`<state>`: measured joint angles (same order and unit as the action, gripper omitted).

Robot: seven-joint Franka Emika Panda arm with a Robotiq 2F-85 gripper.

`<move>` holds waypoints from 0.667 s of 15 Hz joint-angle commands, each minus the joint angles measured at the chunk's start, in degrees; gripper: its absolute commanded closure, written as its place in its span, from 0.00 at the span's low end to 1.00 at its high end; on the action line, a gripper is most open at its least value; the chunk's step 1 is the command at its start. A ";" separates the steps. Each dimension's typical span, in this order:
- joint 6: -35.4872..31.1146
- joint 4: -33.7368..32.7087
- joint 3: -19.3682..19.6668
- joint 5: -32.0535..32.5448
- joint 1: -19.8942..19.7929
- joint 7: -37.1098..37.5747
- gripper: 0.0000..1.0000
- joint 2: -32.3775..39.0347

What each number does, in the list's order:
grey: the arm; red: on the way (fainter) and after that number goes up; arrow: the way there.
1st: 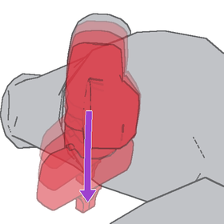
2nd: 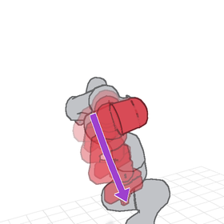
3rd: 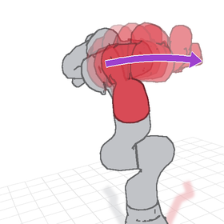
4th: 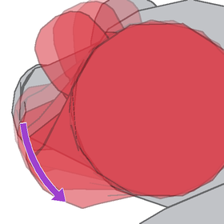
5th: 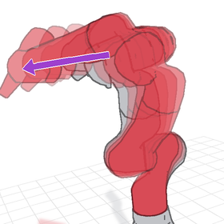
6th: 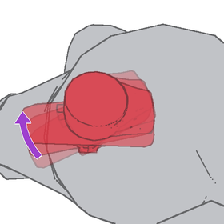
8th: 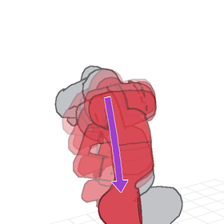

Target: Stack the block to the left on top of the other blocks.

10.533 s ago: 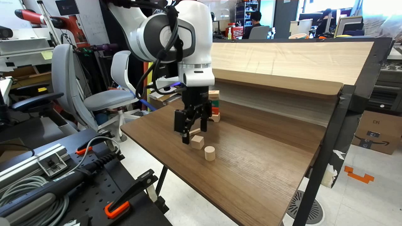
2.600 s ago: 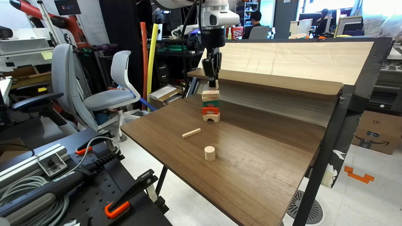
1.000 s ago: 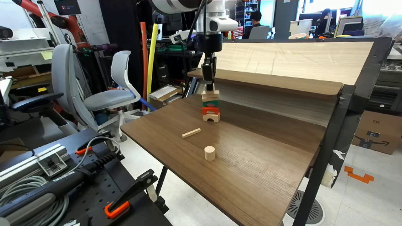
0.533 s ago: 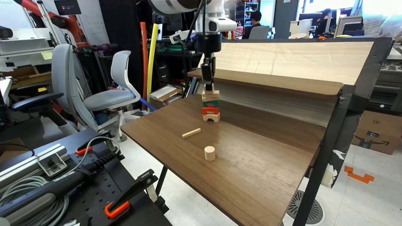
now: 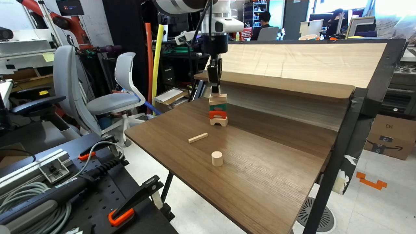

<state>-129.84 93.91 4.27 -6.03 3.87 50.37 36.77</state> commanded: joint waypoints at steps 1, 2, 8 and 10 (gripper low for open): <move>0.17 -2.73 0.05 -0.46 0.39 0.02 0.92 1.79; 0.07 -2.89 0.07 -0.46 0.39 0.06 0.92 1.94; -0.08 -3.75 0.07 -0.58 0.26 -0.11 0.13 2.88; -0.29 -3.51 -0.34 -1.31 -0.04 -0.52 0.01 2.35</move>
<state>-129.89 92.22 4.20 -6.12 3.89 50.38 38.30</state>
